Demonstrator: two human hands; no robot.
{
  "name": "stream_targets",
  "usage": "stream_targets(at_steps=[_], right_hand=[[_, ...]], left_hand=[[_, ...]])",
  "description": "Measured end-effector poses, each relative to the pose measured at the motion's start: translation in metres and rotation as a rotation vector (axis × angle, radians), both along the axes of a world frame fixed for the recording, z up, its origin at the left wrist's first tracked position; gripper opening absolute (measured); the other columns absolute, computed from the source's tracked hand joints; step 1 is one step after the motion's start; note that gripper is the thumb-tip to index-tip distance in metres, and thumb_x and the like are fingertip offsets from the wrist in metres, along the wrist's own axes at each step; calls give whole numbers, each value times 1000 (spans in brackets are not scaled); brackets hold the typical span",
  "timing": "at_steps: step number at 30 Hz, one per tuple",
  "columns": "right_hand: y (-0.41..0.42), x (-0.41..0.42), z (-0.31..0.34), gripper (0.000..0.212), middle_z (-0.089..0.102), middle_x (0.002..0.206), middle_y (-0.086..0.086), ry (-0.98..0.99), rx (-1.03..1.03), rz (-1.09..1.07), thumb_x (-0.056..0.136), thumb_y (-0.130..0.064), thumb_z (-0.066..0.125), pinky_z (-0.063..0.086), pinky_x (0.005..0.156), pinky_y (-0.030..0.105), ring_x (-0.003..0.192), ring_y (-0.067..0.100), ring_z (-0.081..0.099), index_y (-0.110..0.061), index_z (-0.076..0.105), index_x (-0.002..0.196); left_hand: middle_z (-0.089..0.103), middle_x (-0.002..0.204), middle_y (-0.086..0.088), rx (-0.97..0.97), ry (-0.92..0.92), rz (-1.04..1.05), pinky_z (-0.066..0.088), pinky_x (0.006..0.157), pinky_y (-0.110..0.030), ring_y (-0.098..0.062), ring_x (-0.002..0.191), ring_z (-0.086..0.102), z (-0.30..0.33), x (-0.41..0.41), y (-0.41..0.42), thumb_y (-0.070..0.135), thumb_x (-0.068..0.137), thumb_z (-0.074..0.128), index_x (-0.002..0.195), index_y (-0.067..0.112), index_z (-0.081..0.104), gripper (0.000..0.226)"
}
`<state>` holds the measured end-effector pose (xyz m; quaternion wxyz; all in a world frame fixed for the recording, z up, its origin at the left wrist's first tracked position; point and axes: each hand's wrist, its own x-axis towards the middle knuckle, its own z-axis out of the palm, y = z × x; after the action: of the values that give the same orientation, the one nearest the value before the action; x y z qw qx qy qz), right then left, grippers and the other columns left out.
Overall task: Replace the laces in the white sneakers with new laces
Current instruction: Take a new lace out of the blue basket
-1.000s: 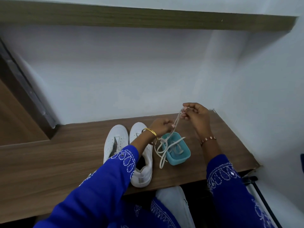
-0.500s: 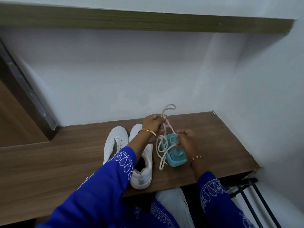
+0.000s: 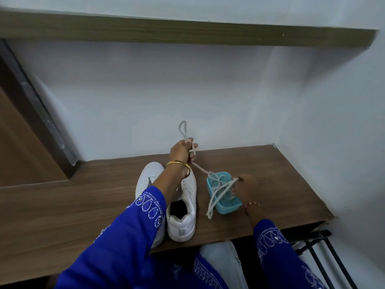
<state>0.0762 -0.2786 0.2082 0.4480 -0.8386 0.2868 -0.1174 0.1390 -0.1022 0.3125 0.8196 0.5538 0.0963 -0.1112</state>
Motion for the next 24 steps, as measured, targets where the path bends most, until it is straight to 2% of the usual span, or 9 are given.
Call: stream_targets(at_steps=[4,8,11,13,15,17,20,22,24], right_hand=[[1,3,29,16,62,69,9,-59,397,-28,94,-7,48,51,47,22,54,17,59,-2,64,95],[21,1,66,19,63,71,11,-210,658,153,95,-4,45,54,51,21,53,13,61,-3,63,91],[30,1,88,22,64,66,10,-343,830,163,95,0,40,54,52,22,49,12,61,-4,61,86],[27,4,99,24,62,63,10,-422,897,94,94,3,38,53,50,21,47,12,61,-3,59,86],[20,6,105,25,58,66,12,-488,929,-5,93,5,36,53,48,21,44,11,60,-4,57,84],[12,6,107,25,54,68,13,-541,953,-99,92,7,36,53,48,21,43,11,60,-4,56,82],[2,6,105,25,55,69,12,-594,962,-210,93,5,36,55,49,21,42,10,61,-5,56,81],[-2,7,100,24,56,71,12,-569,926,-249,94,3,37,55,49,21,42,9,61,-5,56,82],[-4,7,93,21,57,72,11,-452,831,-227,93,4,38,52,46,17,41,8,59,-2,57,89]], left_hand=[[58,69,-3,197,45,-118,26,35,-14,-4,26,32,-13,-2,4,10,97,40,77,12,50,22],[60,74,-6,370,4,-254,26,32,-12,-7,23,36,-27,-14,-1,7,96,36,78,7,46,21],[57,80,-16,556,-45,-370,30,32,-16,-11,24,40,-38,-17,-3,4,94,35,76,7,42,20],[54,78,-16,722,-86,-419,36,40,-22,-17,39,50,-45,-16,-1,2,91,37,79,6,46,14],[60,92,-19,865,-124,-437,43,64,-28,-28,76,61,-52,-13,3,4,89,40,89,6,54,14],[62,98,-18,874,-71,-402,45,77,-34,-30,90,60,-59,-6,9,8,90,41,101,0,56,21],[57,83,-16,864,-52,-413,52,67,-36,-26,71,54,-56,-4,16,5,88,45,87,3,54,10],[53,68,-11,831,-85,-415,39,45,-22,-17,53,45,-51,-5,18,2,87,47,70,9,49,18],[44,57,-7,701,-80,-375,25,33,-14,-9,35,35,-44,-7,18,5,91,43,68,14,46,25]])
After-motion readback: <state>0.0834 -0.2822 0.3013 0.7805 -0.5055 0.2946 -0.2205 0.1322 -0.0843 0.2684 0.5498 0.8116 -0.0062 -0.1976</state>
